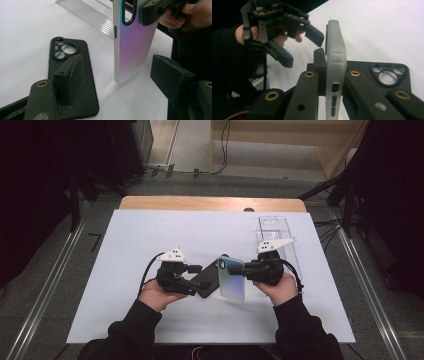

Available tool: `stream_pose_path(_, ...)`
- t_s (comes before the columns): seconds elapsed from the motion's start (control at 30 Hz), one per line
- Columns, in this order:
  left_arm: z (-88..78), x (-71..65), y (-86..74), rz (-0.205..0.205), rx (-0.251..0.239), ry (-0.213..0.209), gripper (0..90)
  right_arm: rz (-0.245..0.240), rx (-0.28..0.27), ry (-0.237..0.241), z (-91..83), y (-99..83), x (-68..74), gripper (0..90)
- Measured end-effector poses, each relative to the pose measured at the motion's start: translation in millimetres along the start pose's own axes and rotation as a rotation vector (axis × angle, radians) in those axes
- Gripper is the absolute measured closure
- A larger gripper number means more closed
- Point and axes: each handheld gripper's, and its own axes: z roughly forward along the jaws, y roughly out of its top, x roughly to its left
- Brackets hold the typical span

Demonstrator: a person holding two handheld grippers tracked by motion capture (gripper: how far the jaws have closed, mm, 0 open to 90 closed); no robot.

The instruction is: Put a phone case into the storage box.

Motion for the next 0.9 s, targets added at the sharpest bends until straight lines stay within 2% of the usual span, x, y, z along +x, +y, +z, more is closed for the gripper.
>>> stream_pose_path(0.13, -3.0, -0.2, 4.0, 0.019, 0.005, -0.026, 27.1, -0.063, 0.031, 0.034, 1.1, -0.3, 2.2, 83.2)
stream_pose_path(0.17, -3.0, -0.2, 4.0, 0.019, 0.005, -0.026, 27.1, -0.063, 0.031, 0.034, 1.1, -0.3, 2.2, 83.2)
stream_pose_path(0.2, -4.7, 0.8, 5.2, 0.019, 0.004, -0.048, 27.6, -0.079, 0.046, 0.055, 2.4, -1.0, 3.6, 83.2)
stream_pose_path(0.23, -4.7, 0.8, 5.2, 0.019, 0.004, -0.048, 30.0, -0.087, 0.054, 0.065, 3.1, -1.5, 4.4, 83.2)
stream_pose_path(0.27, -5.6, 1.6, 6.2, 0.029, -0.006, -0.074, 30.1, -0.097, 0.059, 0.074, 3.9, -1.8, 4.6, 83.2)
stream_pose_path(0.33, -5.9, 2.1, 6.8, 0.032, -0.007, -0.086, 30.1, -0.097, 0.067, 0.082, 4.3, -2.0, 5.2, 83.2)
stream_pose_path(0.4, -6.6, 2.9, 9.0, 0.043, -0.003, -0.110, 30.5, -0.104, 0.065, 0.115, 5.1, -2.2, 4.6, 83.2)
stream_pose_path(0.47, -7.7, 3.2, 13.1, 0.062, -0.004, -0.129, 32.1, -0.111, 0.072, 0.120, 5.9, -2.4, 4.8, 83.2)
stream_pose_path(0.57, -7.8, 4.1, 16.0, 0.065, -0.001, -0.141, 32.2, -0.117, 0.078, 0.130, 7.6, -2.9, 4.5, 83.2)
stream_pose_path(0.6, -7.9, 6.0, 17.6, 0.063, -0.003, -0.169, 35.2, -0.121, 0.083, 0.135, 9.2, -3.4, 4.5, 83.2)
stream_pose_path(0.73, -8.1, 9.4, 20.4, 0.060, 0.005, -0.194, 35.3, -0.138, 0.079, 0.151, 12.1, -4.4, 4.6, 83.2)
stream_pose_path(0.77, -8.1, 10.3, 21.3, 0.065, 0.007, -0.199, 36.8, -0.151, 0.081, 0.157, 13.5, -4.7, 5.7, 83.2)
stream_pose_path(0.9, -7.2, 11.5, 24.0, 0.089, 0.006, -0.237, 41.7, -0.149, 0.072, 0.180, 15.2, -4.3, 7.0, 83.2)
